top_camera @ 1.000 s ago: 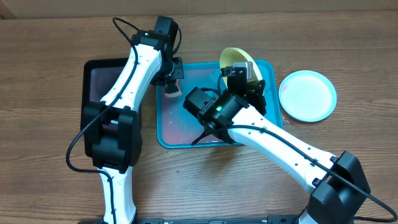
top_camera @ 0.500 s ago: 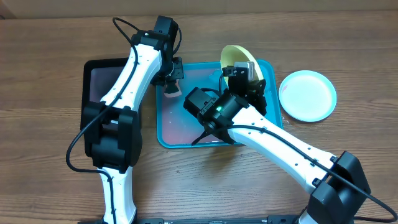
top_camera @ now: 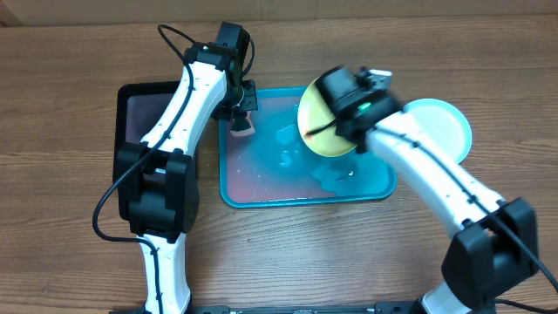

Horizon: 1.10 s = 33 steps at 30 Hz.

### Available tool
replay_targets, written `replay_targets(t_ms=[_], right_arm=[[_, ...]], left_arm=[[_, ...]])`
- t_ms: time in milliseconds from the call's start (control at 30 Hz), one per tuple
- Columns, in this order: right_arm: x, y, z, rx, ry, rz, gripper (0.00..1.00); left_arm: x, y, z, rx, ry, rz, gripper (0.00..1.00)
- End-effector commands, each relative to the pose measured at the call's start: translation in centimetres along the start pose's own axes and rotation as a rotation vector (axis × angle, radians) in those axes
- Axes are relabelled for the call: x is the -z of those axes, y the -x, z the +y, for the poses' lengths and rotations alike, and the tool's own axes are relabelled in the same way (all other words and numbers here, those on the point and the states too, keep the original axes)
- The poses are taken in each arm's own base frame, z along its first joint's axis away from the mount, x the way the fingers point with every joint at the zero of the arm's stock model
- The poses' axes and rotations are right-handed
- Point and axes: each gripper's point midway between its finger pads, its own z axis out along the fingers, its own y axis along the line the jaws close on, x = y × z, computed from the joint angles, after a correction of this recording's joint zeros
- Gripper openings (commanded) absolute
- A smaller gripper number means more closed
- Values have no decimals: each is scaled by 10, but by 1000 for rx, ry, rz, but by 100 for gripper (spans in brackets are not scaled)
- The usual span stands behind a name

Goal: Clean dirty plates on tray and stack at the side
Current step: 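Tilt the yellow plate up with right gripper and lift it off the tray, then place the yellow plate on top of the plate stack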

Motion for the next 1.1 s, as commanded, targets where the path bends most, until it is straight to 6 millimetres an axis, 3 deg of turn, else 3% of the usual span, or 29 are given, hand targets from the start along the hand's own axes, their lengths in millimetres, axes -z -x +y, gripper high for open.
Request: replay_targets(t_ms=[0, 100, 233, 467, 500, 633, 833, 1067], right_arm=[[-5, -9, 14, 39, 329, 215, 4], [-13, 1, -5, -35, 413, 268, 4], [-29, 16, -48, -171, 407, 294, 4], [-58, 34, -139, -385, 268, 263, 4], [-66, 35, -159, -425, 231, 259, 4], [-80, 30, -180, -476, 197, 284, 4], [-99, 5, -214, -582, 42, 326, 4], [-118, -22, -219, -610, 25, 361, 4]], left_arm=[[-1, -2, -2, -22, 2, 1, 4], [-1, -2, -2, -22, 2, 1, 4], [-1, -1, -2, -22, 2, -1, 4], [-1, -1, -3, -22, 1, -4, 4], [-1, -1, -3, -22, 1, -4, 4], [-1, -1, -3, -23, 1, -4, 4], [-1, 0, -2, -23, 3, -5, 4], [-1, 1, -3, -23, 2, -12, 4]])
